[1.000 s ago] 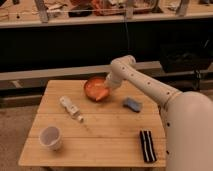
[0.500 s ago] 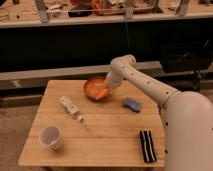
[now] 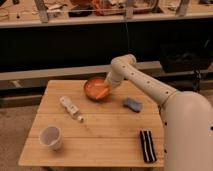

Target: Place the pepper in the ceramic bowl

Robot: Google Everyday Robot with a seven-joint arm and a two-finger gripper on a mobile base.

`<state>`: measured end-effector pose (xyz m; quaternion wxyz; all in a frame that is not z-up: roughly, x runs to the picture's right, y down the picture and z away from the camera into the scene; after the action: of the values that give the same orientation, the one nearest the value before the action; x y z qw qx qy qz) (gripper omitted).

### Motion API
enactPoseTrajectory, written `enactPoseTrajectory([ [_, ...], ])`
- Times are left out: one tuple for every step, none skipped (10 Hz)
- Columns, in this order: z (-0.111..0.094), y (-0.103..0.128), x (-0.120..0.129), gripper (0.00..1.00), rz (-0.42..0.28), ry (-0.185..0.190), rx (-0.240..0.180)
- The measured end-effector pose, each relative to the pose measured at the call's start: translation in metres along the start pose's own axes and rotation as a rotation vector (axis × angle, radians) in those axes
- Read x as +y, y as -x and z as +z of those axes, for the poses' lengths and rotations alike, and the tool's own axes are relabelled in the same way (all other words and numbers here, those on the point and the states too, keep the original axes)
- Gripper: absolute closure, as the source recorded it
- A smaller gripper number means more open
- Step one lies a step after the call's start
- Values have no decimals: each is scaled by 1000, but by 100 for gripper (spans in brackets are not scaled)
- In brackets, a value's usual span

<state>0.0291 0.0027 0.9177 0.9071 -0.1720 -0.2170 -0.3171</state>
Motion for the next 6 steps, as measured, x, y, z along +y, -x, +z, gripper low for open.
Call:
enactPoseTrajectory([
  [0,-1,0,100,1,-1,-1],
  [0,-2,-1,100,2,-2,-1],
  [1,-3,-2,100,3,-4,-2],
  [1,-4,-2,100,4,-5,-2],
  [1,-4,-3,100,5,-7,-3],
  [1,-5,-4,100,6,-8,-3],
])
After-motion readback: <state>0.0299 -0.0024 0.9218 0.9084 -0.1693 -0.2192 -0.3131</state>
